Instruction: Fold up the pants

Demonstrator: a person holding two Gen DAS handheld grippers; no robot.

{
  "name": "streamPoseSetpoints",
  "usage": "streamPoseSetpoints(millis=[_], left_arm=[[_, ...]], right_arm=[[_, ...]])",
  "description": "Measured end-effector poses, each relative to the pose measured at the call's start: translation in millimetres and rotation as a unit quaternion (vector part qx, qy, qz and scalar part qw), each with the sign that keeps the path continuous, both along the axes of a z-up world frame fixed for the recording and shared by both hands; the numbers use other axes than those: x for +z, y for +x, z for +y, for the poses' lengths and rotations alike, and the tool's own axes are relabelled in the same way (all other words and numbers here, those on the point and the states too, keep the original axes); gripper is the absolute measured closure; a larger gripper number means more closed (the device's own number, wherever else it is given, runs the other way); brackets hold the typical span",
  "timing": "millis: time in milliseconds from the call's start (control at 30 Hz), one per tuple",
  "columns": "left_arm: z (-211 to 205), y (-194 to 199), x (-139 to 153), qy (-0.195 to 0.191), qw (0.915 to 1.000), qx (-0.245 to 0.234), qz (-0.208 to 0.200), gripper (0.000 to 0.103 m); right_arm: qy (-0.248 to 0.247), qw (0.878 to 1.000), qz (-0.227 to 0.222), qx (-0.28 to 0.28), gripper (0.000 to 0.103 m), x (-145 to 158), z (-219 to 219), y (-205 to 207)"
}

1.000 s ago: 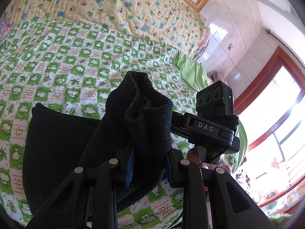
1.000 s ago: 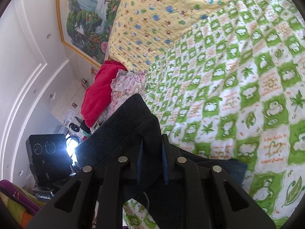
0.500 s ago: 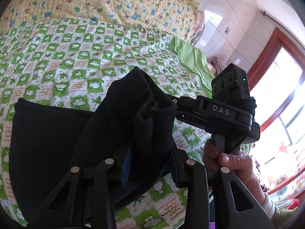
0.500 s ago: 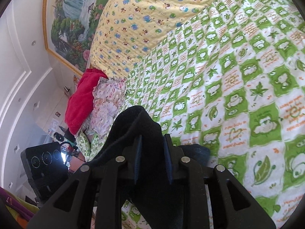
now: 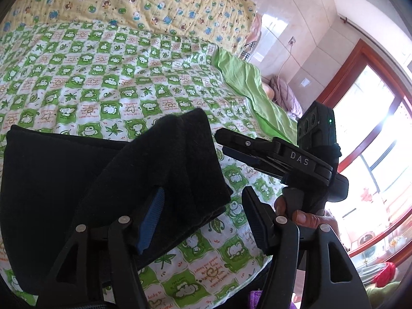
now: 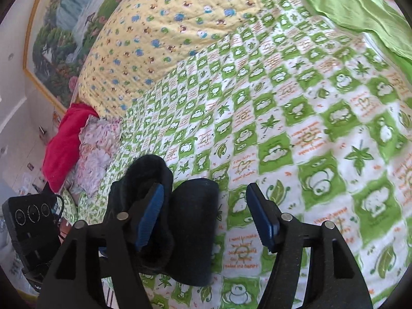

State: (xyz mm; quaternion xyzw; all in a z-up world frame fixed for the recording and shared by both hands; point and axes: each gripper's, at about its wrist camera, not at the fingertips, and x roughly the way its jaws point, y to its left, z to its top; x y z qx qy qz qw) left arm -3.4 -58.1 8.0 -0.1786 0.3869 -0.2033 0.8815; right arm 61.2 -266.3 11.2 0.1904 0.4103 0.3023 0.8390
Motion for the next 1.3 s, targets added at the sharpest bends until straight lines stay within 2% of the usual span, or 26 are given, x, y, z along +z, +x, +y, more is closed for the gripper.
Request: streamPoseSetpoints(millis=[100, 433, 900, 1067, 1300], left_arm=[[9, -7, 5, -0.005, 0.9999, 0.012, -0.006, 0.036], [54, -23, 8, -0.043, 0.9969, 0.065, 0.002, 0.035], [102, -43, 9, -0.048, 0.9901, 0.132, 0.002, 0.031], [120, -49, 5, -0.055, 0.9863, 0.155, 0.006, 0.031], [136, -47, 0, -0.062, 0.9824, 0.175, 0.018, 0.029]], right_arm=[[-0.003, 1.000, -0.008, -0.007, 0.032, 7, -3, -7], [-0.010, 0.999, -0.030, 0.008, 0.021, 25, 19, -23], [-0.055, 0.997, -0.054, 0.015, 0.012, 42, 48, -42], [-0.070, 0.996, -0.056, 0.017, 0.008, 42, 59, -46], [-0.100, 0.993, -0.053, 0.022, 0.007, 37, 74, -49]])
